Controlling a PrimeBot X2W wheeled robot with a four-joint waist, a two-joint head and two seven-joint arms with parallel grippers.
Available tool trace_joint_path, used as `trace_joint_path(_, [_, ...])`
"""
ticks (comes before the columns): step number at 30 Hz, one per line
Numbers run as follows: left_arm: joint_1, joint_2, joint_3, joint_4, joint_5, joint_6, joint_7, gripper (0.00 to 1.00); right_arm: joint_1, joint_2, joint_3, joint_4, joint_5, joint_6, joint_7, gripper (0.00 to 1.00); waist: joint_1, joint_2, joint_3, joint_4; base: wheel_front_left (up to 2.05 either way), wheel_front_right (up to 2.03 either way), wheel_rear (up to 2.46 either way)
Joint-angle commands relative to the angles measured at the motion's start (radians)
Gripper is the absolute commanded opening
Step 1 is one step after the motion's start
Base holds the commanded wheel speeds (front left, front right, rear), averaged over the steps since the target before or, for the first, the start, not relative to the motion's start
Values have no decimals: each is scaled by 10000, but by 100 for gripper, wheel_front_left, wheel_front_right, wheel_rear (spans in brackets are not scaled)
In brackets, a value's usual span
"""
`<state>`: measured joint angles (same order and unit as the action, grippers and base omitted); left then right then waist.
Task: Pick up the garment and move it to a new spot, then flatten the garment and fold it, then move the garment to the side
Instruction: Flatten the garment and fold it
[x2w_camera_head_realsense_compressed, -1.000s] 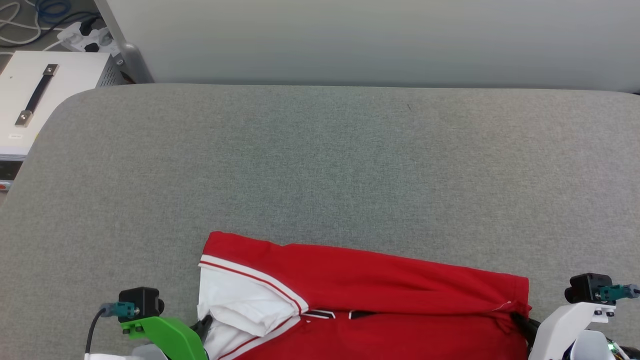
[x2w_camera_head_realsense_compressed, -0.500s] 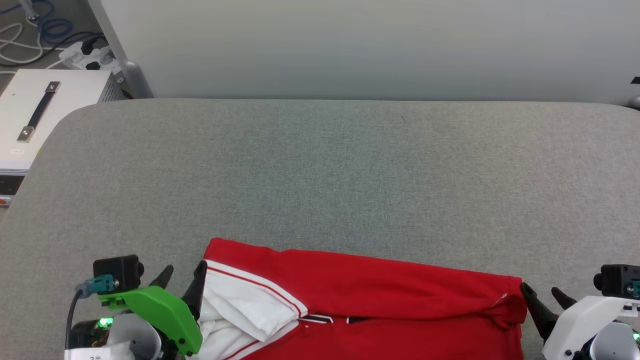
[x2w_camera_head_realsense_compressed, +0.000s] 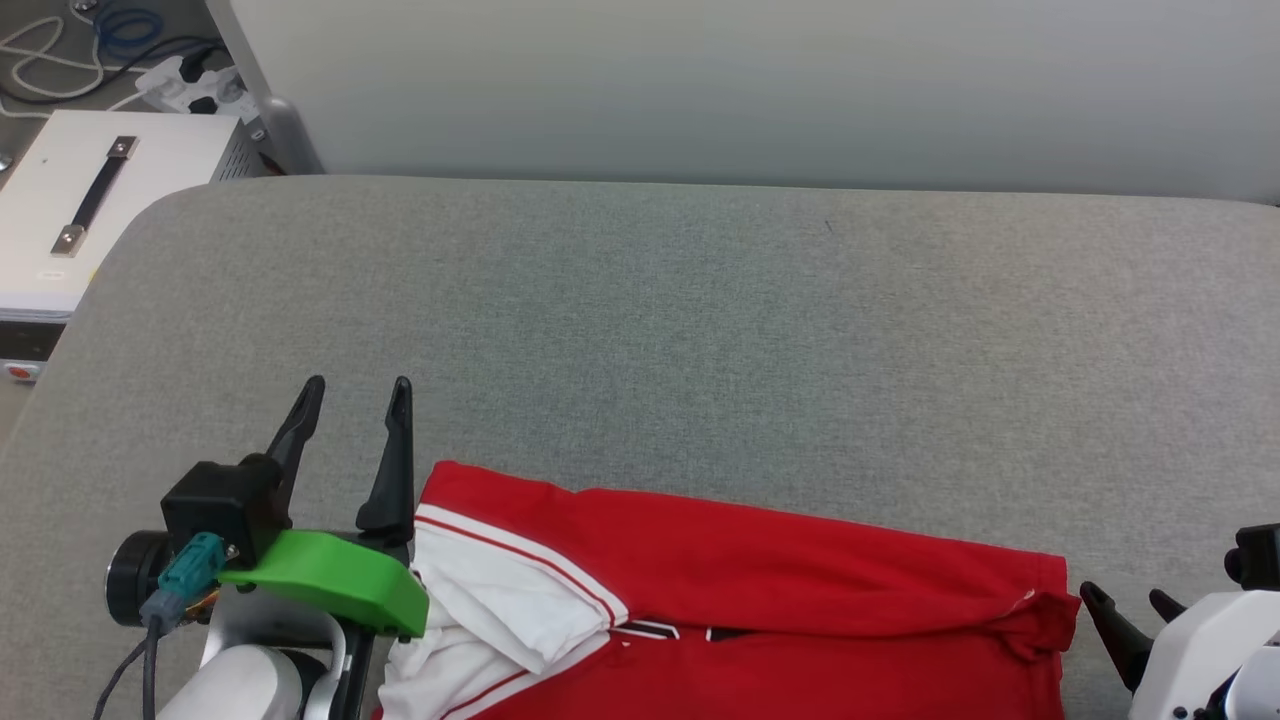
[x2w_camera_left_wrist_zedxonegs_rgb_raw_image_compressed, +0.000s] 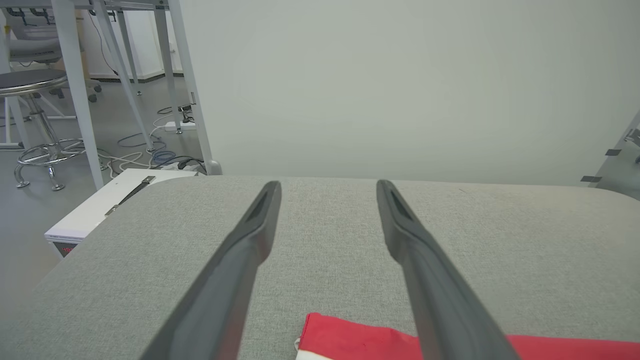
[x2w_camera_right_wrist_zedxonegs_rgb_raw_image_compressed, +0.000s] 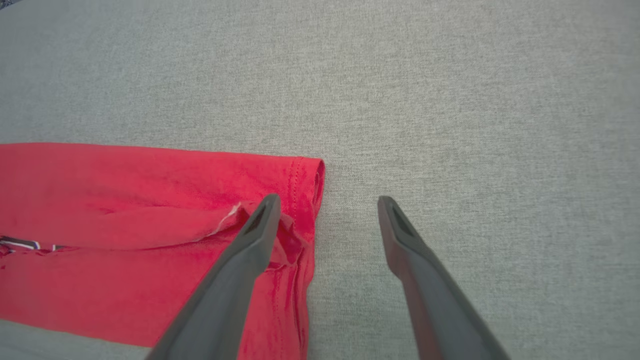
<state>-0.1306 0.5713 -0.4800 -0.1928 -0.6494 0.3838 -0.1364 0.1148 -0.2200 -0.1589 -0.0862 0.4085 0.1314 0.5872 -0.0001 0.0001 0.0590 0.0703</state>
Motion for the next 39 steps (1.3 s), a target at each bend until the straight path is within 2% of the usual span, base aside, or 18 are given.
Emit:
trace_joint_path(1, [-182,-23,-6,-116,232,123,-213,100,70,19,33,-61,-22,-7,70,100,1,-1,222,201,0,0,0])
trace_joint_path(10, [-208,-311,3,-300,803,467,-855,100,-195,31,308,468,129,-7,401,100,1,-1,820,555,0,0,0])
trace_joint_path(21, [3,-655,36,37,915,486,-1112,100,113,154,1000,1287,541,-7,1221,99,1,-1,1013,652,0,0,0])
trace_joint_path(22, [10,-671,37,68,917,472,-1122,100,92,152,1023,1317,579,-7,1261,47,1,-1,1010,642,0,0,0])
trace_joint_path(23, [12,-685,38,88,921,458,-1130,100,76,144,1040,1343,603,-7,1295,19,1,-1,1000,637,0,0,0])
trace_joint_path(24, [16,-698,31,120,926,439,-1137,100,37,123,1056,1362,617,-7,1291,0,1,-1,979,634,0,0,0])
trace_joint_path(39, [455,-504,-61,458,961,479,-1051,100,-519,-424,687,1340,478,-7,667,0,1,-1,165,462,0,0,0])
